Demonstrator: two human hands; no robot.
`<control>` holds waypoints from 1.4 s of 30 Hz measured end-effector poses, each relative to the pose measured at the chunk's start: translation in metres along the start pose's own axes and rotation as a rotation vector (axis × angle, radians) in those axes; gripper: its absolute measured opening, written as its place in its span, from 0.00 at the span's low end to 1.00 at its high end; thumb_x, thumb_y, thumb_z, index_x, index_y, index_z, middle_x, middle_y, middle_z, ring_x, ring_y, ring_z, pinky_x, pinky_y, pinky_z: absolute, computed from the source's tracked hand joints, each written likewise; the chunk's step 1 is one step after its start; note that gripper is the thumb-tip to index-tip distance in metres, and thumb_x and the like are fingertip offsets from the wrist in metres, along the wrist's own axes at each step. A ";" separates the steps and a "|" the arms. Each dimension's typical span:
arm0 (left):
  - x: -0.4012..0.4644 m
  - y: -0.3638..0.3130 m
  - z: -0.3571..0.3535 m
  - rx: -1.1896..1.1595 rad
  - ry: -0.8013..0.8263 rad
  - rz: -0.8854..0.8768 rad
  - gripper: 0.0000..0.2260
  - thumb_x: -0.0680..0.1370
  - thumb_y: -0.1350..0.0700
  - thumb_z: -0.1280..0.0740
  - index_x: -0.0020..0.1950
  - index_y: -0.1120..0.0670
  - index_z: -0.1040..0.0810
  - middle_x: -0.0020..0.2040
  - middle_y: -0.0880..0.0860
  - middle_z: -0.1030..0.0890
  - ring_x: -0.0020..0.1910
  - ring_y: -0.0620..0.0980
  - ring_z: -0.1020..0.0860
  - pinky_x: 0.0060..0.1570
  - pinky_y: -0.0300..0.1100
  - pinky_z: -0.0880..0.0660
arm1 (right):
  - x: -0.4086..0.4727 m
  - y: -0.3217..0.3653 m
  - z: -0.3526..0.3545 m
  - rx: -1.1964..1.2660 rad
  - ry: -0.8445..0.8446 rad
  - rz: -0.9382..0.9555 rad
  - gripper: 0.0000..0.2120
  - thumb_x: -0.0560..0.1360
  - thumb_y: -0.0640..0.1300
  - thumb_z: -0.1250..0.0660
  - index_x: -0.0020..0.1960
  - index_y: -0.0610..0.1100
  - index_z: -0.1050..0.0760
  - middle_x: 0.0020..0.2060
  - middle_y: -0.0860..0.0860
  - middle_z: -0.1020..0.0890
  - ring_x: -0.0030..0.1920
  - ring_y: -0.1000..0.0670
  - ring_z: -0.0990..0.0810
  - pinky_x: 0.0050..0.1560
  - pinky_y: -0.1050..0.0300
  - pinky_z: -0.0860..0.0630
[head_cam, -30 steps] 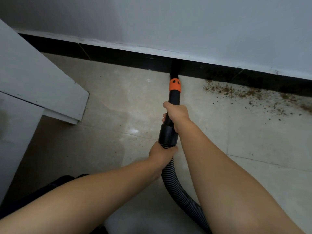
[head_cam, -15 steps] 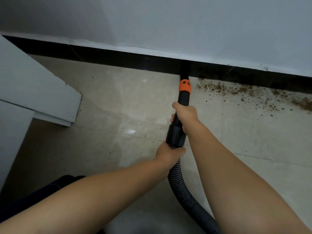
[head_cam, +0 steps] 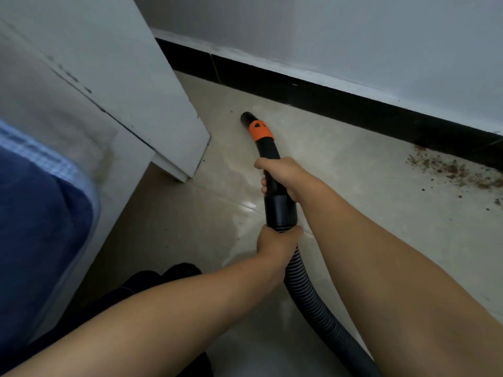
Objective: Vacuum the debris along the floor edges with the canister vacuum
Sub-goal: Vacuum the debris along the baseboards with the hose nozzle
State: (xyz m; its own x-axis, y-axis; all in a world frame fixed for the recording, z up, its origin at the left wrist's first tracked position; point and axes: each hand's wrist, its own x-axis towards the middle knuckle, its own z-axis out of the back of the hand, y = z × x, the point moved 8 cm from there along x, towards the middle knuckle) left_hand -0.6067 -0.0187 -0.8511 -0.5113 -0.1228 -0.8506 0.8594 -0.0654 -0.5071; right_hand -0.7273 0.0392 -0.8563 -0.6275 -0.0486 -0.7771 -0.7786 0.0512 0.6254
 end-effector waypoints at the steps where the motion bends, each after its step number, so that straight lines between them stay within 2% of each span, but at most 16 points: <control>1: 0.003 -0.005 0.004 -0.020 -0.001 0.005 0.15 0.74 0.61 0.32 0.60 0.61 0.25 0.47 0.59 0.22 0.46 0.56 0.23 0.46 0.46 0.25 | 0.004 0.005 -0.007 0.000 0.022 -0.003 0.08 0.73 0.41 0.32 0.46 0.39 0.31 0.28 0.45 0.27 0.18 0.52 0.27 0.23 0.63 0.27; 4: 0.011 -0.017 0.011 -0.060 -0.008 0.023 0.15 0.74 0.61 0.31 0.60 0.60 0.25 0.53 0.62 0.20 0.52 0.60 0.21 0.54 0.52 0.22 | 0.013 0.019 -0.019 -0.005 0.062 -0.009 0.08 0.73 0.41 0.33 0.44 0.40 0.32 0.28 0.45 0.27 0.18 0.52 0.28 0.23 0.63 0.27; 8: 0.013 -0.020 0.011 -0.062 -0.004 0.033 0.16 0.74 0.59 0.31 0.61 0.59 0.25 0.55 0.62 0.20 0.54 0.61 0.21 0.57 0.55 0.24 | 0.016 0.023 -0.021 -0.031 0.071 -0.018 0.08 0.73 0.41 0.33 0.44 0.40 0.32 0.28 0.45 0.27 0.18 0.52 0.27 0.24 0.63 0.26; 10: 0.012 -0.019 0.009 -0.058 0.001 0.027 0.16 0.74 0.59 0.31 0.61 0.60 0.25 0.55 0.62 0.20 0.54 0.60 0.22 0.57 0.54 0.24 | 0.015 0.021 -0.018 -0.030 0.067 -0.019 0.08 0.73 0.41 0.33 0.44 0.40 0.32 0.29 0.45 0.27 0.18 0.52 0.27 0.24 0.63 0.26; 12: 0.008 -0.016 0.008 -0.030 0.005 0.017 0.16 0.74 0.60 0.32 0.61 0.60 0.26 0.51 0.60 0.21 0.51 0.58 0.22 0.55 0.49 0.24 | 0.010 0.016 -0.014 -0.017 0.051 -0.020 0.08 0.73 0.42 0.33 0.44 0.40 0.32 0.29 0.45 0.27 0.19 0.52 0.27 0.25 0.62 0.25; 15: -0.006 0.001 0.006 0.067 0.034 0.016 0.17 0.74 0.60 0.32 0.62 0.61 0.26 0.47 0.56 0.23 0.47 0.55 0.23 0.48 0.45 0.26 | -0.009 -0.004 -0.001 0.034 -0.013 -0.025 0.08 0.73 0.42 0.33 0.45 0.40 0.31 0.28 0.45 0.27 0.19 0.52 0.27 0.24 0.63 0.27; 19: -0.037 0.045 -0.004 0.239 0.084 0.044 0.16 0.74 0.59 0.32 0.61 0.61 0.24 0.54 0.60 0.20 0.54 0.57 0.22 0.45 0.41 0.28 | -0.048 -0.053 0.028 0.088 -0.128 -0.031 0.08 0.73 0.42 0.33 0.43 0.41 0.31 0.27 0.45 0.25 0.20 0.51 0.27 0.25 0.61 0.28; 27: -0.090 0.093 -0.075 0.346 0.302 0.031 0.15 0.73 0.58 0.30 0.59 0.58 0.24 0.54 0.58 0.19 0.53 0.55 0.21 0.51 0.45 0.25 | -0.121 -0.106 0.121 0.245 -0.349 -0.038 0.07 0.73 0.41 0.33 0.43 0.40 0.31 0.27 0.45 0.26 0.20 0.51 0.28 0.22 0.63 0.28; 33: -0.115 0.122 -0.131 0.459 0.446 0.040 0.10 0.73 0.60 0.32 0.54 0.58 0.24 0.39 0.52 0.24 0.38 0.49 0.25 0.35 0.38 0.28 | -0.171 -0.144 0.195 0.372 -0.522 -0.071 0.07 0.73 0.40 0.33 0.45 0.39 0.31 0.28 0.45 0.26 0.24 0.49 0.27 0.21 0.64 0.28; 35: -0.121 0.126 -0.149 0.502 0.479 0.030 0.10 0.74 0.60 0.33 0.54 0.56 0.25 0.38 0.51 0.25 0.37 0.48 0.26 0.37 0.39 0.29 | -0.183 -0.156 0.217 0.435 -0.571 -0.079 0.08 0.73 0.40 0.33 0.46 0.38 0.31 0.28 0.45 0.26 0.25 0.49 0.27 0.24 0.62 0.27; 37: -0.126 0.131 -0.165 0.525 0.507 0.027 0.12 0.74 0.61 0.33 0.57 0.57 0.25 0.38 0.51 0.26 0.42 0.51 0.25 0.42 0.40 0.29 | -0.191 -0.164 0.234 0.465 -0.609 -0.091 0.09 0.73 0.40 0.33 0.48 0.38 0.31 0.29 0.45 0.27 0.26 0.49 0.27 0.26 0.59 0.27; 42: -0.132 0.133 -0.190 0.549 0.527 -0.005 0.15 0.74 0.61 0.33 0.61 0.60 0.25 0.45 0.55 0.24 0.46 0.53 0.26 0.45 0.42 0.28 | -0.198 -0.170 0.264 0.494 -0.669 -0.096 0.11 0.74 0.40 0.33 0.52 0.38 0.31 0.31 0.44 0.26 0.26 0.48 0.27 0.27 0.57 0.27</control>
State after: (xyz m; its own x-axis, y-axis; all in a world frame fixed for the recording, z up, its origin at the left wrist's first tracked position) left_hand -0.4263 0.1769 -0.8321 -0.3327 0.3588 -0.8721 0.6663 -0.5650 -0.4866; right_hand -0.4682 0.3031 -0.8265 -0.2997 0.5190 -0.8005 -0.6371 0.5156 0.5729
